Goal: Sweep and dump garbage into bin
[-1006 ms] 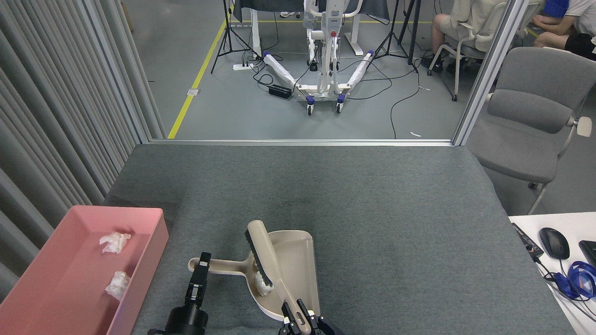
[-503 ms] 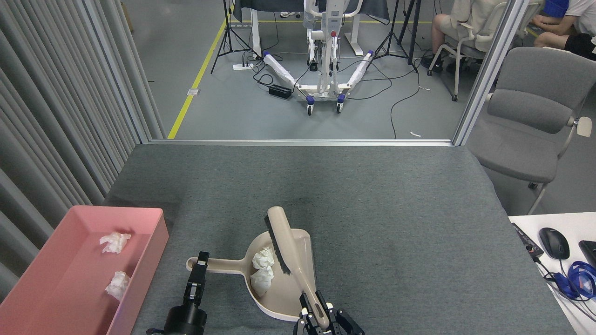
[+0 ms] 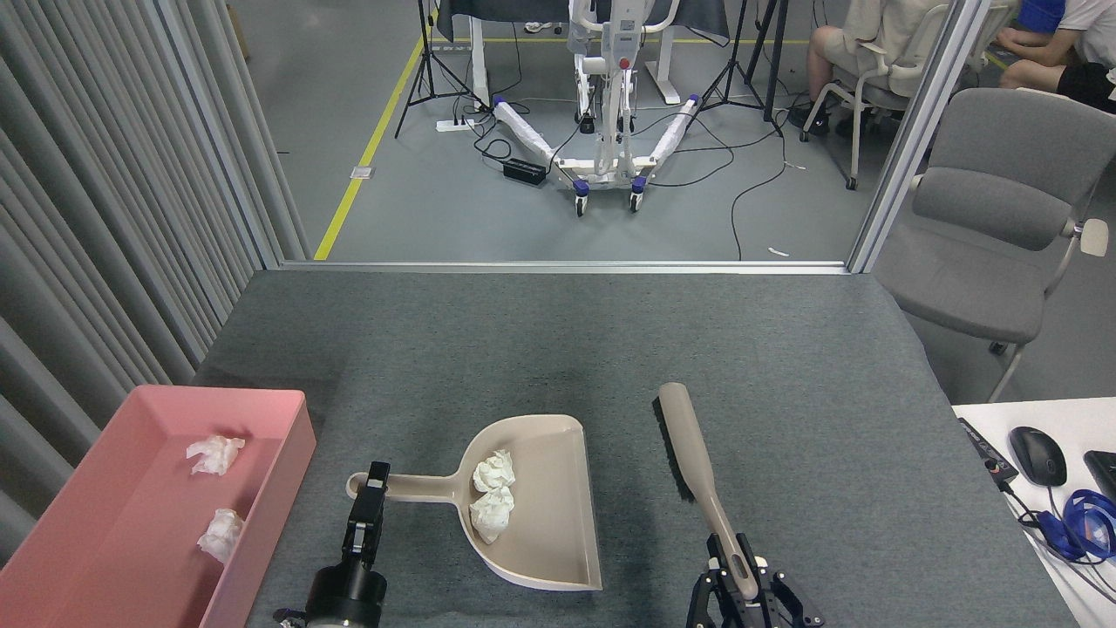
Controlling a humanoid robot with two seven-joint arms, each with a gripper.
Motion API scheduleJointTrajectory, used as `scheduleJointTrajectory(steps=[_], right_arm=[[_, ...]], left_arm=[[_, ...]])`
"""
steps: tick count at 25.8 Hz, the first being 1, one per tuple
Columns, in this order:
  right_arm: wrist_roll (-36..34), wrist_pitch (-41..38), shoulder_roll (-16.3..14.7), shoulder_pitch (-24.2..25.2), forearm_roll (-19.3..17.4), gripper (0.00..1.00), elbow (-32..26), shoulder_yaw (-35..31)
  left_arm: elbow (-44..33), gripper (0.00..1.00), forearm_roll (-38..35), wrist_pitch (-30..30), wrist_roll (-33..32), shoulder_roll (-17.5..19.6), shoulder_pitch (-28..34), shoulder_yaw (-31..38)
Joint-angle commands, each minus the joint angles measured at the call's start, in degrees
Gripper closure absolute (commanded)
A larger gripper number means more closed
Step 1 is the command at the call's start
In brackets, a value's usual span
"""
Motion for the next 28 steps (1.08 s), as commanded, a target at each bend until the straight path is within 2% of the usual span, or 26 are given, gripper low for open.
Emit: scheduleJointTrajectory(steps=[1,7,12,25,28], right_arm=[[-0.07,-0.24,-2.18,-0.3,-0.01,1.0,1.65,-4.08],[0.02,-0.33,-2.88,-0.74,0.08,1.0,5.34,-5.4],[-0.07,-0.33,-3.5,-0.92,-0.01,1.0,6.39,-6.02],[-0.34,-1.82,-3.85,-1.8,-0.01,1.0,9.56,-6.89],[-0.34,-1.91,-3.85,-2.32,-0.01,1.0,9.56,-6.89]], left_arm=[[-1.78,1.0,1.28,0.62,0.06,0.55,-0.13,-1.32],[-10.74,1.0,6.82,7.74,-0.3,5.56,0.39,-2.72],[-15.76,1.0,10.16,11.26,-0.56,10.57,1.71,-2.37],[-15.58,1.0,34.68,11.61,-0.56,32.37,-0.49,-0.35],[-13.65,1.0,37.14,11.35,-0.82,36.41,-0.49,0.27]])
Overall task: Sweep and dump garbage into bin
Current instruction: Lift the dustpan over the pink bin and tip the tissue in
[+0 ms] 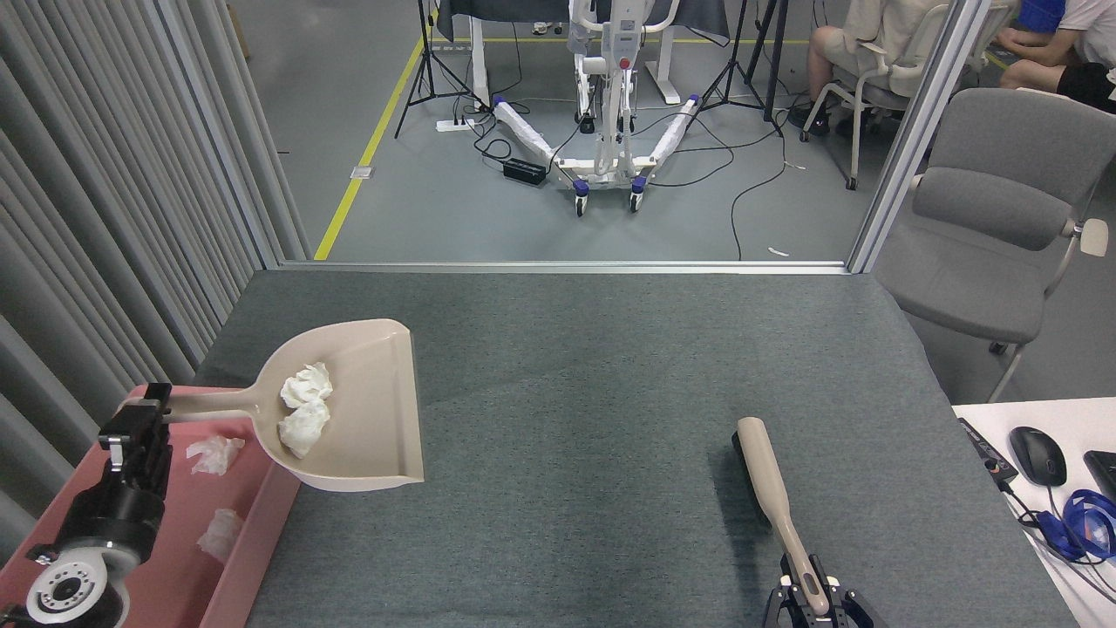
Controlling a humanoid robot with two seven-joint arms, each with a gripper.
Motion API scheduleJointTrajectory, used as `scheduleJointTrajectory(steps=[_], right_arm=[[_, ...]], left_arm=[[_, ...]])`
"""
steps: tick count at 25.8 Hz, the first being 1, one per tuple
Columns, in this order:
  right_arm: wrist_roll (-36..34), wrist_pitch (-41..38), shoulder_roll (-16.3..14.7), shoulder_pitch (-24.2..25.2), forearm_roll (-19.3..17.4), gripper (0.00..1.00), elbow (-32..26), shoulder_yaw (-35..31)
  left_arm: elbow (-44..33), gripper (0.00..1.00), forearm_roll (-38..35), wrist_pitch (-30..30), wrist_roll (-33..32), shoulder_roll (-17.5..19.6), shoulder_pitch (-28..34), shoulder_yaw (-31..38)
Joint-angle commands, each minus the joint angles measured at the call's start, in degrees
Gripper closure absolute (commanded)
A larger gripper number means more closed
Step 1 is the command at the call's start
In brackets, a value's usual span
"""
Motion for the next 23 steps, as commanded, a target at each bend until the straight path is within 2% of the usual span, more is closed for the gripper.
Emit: scheduleJointTrajectory(steps=[1,4,8,11,13,15,21,23], right_arm=[[0.01,-0.25,0.04,-0.45,0.0,1.0,0.2,0.0],[0.01,-0.43,0.04,-0.45,0.0,1.0,0.63,0.0],[0.01,-0.52,0.04,-0.54,0.0,0.98,0.9,0.0],[0.01,-0.34,0.04,-0.54,0.0,0.97,0.9,0.0],[0.01,-0.25,-0.04,-0.54,0.0,0.93,0.9,0.0],[0.01,-0.16,-0.04,-0.54,-0.09,0.85,0.9,0.0],[-0.17,-0.08,-0.04,-0.54,-0.09,0.82,0.9,0.09],[-0.79,0.1,-0.04,-0.45,-0.09,0.75,0.9,0.09]], left_arm=[[2.52,1.0,3.64,-0.54,-0.32,5.64,-0.02,0.82],[5.07,1.0,4.52,-1.42,-0.93,10.03,0.51,1.79],[6.56,1.0,5.14,-2.21,-1.28,10.83,0.86,3.1],[8.5,1.0,5.14,-3.09,-1.28,13.9,2.26,3.54],[11.22,1.0,5.14,-5.72,-1.37,14.34,3.58,4.16],[14.38,1.0,5.05,-8.62,-1.9,14.34,3.93,4.25],[18.34,1.0,4.08,-13.81,-2.07,17.15,6.22,4.42],[18.6,1.0,2.77,-14.95,-1.72,17.33,6.13,4.42]])
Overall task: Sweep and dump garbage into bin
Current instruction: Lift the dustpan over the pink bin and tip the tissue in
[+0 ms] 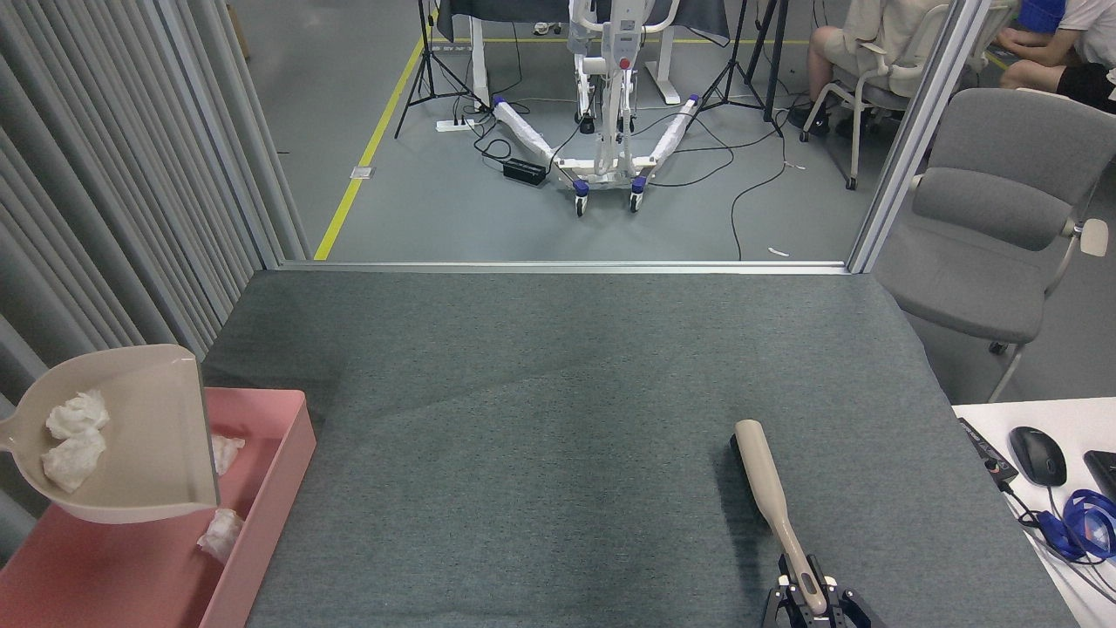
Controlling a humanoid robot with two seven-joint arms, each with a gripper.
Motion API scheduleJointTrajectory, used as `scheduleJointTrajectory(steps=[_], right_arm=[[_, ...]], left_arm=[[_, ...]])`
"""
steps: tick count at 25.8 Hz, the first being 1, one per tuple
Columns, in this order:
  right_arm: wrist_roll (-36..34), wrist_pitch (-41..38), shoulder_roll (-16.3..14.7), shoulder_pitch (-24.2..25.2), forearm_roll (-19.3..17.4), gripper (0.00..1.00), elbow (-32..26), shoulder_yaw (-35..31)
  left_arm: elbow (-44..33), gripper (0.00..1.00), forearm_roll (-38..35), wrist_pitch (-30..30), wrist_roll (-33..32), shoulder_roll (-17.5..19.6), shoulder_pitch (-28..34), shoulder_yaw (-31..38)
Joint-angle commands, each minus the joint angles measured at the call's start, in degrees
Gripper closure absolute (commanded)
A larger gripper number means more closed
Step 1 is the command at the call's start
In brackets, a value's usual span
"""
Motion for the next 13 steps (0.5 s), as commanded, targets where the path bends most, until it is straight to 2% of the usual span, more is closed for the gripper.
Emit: scheduleJointTrajectory(steps=[1,5,7,9,13], right_arm=[[-1.0,0.19,-0.01,0.08,-0.09,0.71,0.0,-0.09],[-1.0,0.19,-0.45,0.08,-2.03,0.65,0.0,-0.09],[-1.26,0.19,-0.45,0.08,-2.29,0.6,0.0,-0.09],[-1.35,0.19,-0.54,0.08,-2.29,0.6,0.0,0.0],[-1.35,0.19,-0.54,0.08,-2.29,0.59,0.0,0.0]], left_arm=[[0.96,1.0,-3.24,-1.98,0.72,0.95,0.36,0.24],[1.49,1.0,-14.67,-1.36,5.03,3.67,0.44,1.65],[2.01,1.0,-18.36,-1.36,6.61,3.76,0.36,2.0],[2.63,1.0,-22.32,-1.27,6.88,3.76,0.44,3.41],[3.07,1.0,-24.16,-1.27,7.14,3.76,0.44,5.25]])
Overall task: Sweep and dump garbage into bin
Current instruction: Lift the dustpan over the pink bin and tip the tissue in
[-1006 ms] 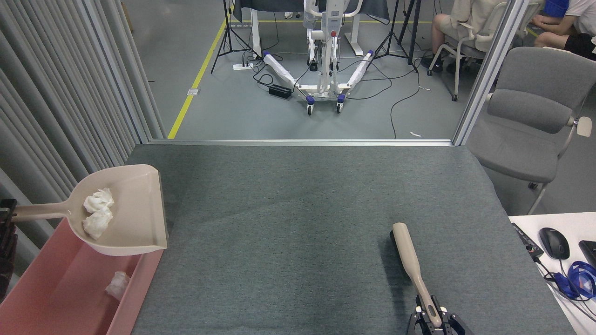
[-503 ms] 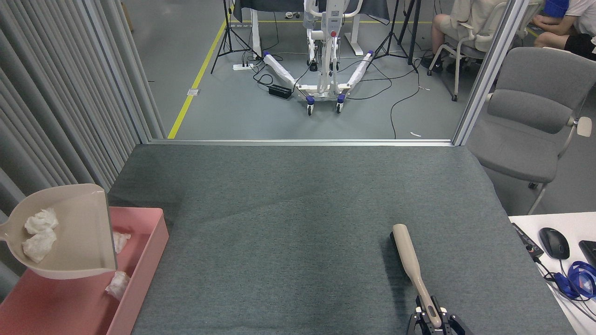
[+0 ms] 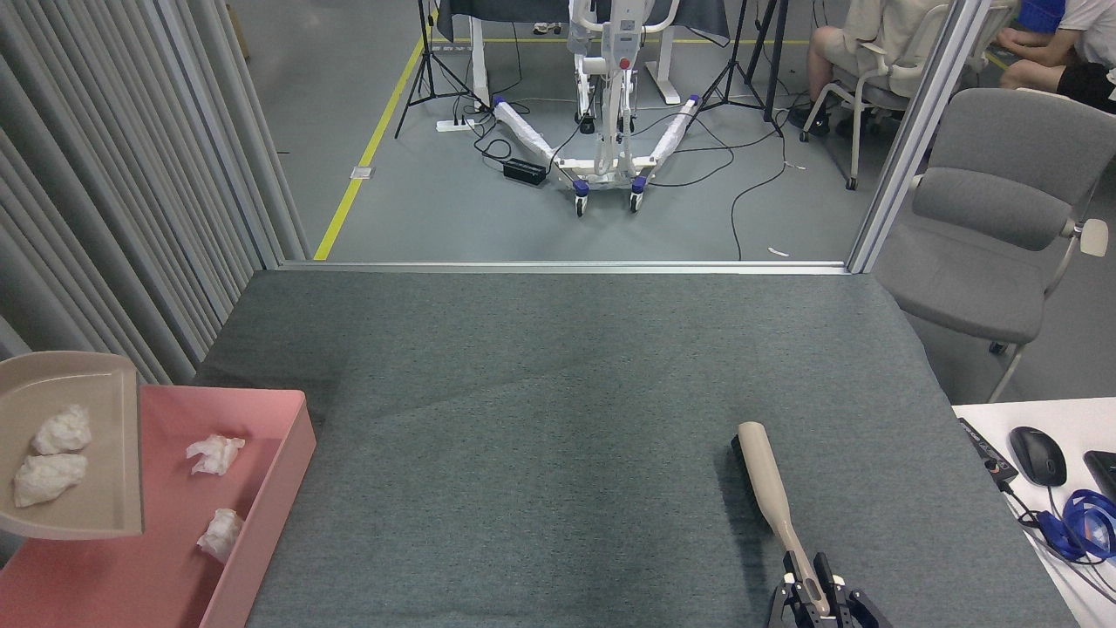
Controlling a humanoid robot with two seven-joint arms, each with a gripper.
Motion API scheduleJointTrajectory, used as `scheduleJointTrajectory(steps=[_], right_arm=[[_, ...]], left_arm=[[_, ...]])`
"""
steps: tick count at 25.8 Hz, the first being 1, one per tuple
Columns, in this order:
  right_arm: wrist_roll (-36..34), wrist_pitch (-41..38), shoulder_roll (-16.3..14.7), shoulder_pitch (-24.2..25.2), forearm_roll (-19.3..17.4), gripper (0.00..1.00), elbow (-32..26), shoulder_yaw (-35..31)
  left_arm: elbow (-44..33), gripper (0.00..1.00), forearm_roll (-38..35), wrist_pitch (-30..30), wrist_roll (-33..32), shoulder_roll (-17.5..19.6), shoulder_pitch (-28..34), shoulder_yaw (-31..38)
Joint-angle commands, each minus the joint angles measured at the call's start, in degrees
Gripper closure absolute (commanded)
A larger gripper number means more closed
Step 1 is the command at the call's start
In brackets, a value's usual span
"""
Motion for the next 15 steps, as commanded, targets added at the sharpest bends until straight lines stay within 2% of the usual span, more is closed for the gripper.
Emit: scheduleJointTrajectory(steps=[1,3,6,12,15], right_arm=[[-0.02,-0.07,-0.02,0.0,-0.09,0.55,0.0,0.0],[-0.02,-0.07,-0.02,0.0,-0.09,0.48,0.0,0.0],[-0.37,-0.07,-0.02,0.0,-0.09,0.42,0.0,0.0],[-1.25,-0.07,-0.02,0.18,0.09,0.41,-0.7,0.0],[-1.25,0.02,0.07,0.26,0.09,0.41,-1.14,0.0]], left_arm=[[0.5,1.0,-1.89,0.07,0.41,0.09,0.01,1.22],[0.5,1.0,-1.98,0.07,0.41,0.09,0.01,1.22],[0.67,1.0,-1.37,0.34,0.41,0.09,0.01,1.22],[0.06,1.0,-0.31,0.69,0.23,0.18,-0.08,1.22],[-1.79,1.0,7.77,0.25,-0.12,0.09,-0.26,0.61]])
